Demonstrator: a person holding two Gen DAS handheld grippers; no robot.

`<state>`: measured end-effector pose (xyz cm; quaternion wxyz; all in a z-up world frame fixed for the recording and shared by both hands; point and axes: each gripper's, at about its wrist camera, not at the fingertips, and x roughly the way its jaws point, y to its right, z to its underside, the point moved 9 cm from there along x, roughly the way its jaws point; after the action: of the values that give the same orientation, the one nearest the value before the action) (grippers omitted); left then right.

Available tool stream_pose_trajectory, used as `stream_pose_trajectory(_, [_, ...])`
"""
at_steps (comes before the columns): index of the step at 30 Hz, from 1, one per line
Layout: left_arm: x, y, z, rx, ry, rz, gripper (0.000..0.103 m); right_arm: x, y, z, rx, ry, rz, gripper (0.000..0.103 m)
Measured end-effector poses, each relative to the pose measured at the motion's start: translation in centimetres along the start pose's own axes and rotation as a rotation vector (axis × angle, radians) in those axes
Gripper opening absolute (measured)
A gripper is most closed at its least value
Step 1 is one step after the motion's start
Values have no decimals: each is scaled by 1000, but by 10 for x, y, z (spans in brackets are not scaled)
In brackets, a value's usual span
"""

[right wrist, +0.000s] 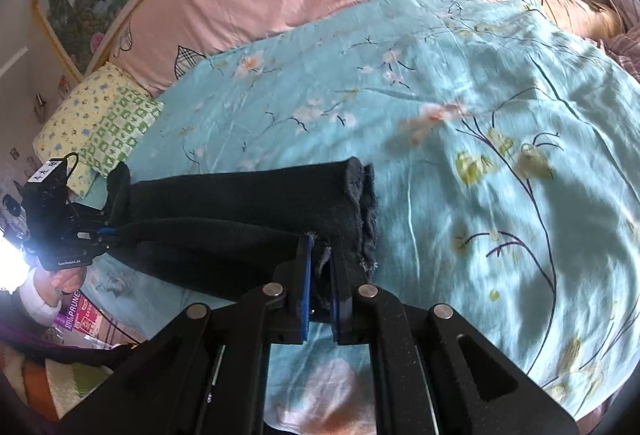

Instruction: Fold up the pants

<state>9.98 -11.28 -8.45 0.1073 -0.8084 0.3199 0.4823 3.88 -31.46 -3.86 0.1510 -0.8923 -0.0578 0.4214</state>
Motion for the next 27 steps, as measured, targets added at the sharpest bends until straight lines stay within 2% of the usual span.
stream_pose_trajectory(3, [8,-2,5,-35,-15,32,8,1,1,2,5,-3,9,9])
stream_pose_trajectory(4, [9,-2,6,-45,-15,46,12,1,1,3,11,-4,10,13])
stream_pose_trajectory(5, [9,-2,6,-49,-12,50,15,0,-1,4,-1,-6,14,19])
stream_pose_trajectory(6, [9,-3,7,-52,-9,51,15,-1,-3,4,-9,-6,25,32])
stream_pose_trajectory(7, [9,-3,8,-55,-10,52,15,-4,-4,4,-18,-3,47,40])
stream_pose_trajectory(8, [10,-3,9,-59,-11,54,15,-6,-5,4,-19,0,56,55])
stream_pose_trajectory(9, [9,-4,9,-66,-9,58,16,-9,-7,3,-20,5,61,61])
stream_pose_trajectory(12, [3,-4,11,-77,8,51,22,-25,-17,-6,-29,55,63,61])
stream_pose_trajectory(14, [-4,-6,11,-87,26,43,45,-34,-27,-15,-34,93,53,61])
stream_pose_trajectory(16, [-15,-8,12,-101,62,33,54,-38,-39,-21,-34,119,29,64])
stream_pose_trajectory(20, [-40,-28,19,-175,118,6,54,-21,-77,-27,-63,113,-60,65])
stream_pose_trajectory(27, [-90,-95,41,-338,192,-91,54,41,-158,-21,-119,17,-248,65])
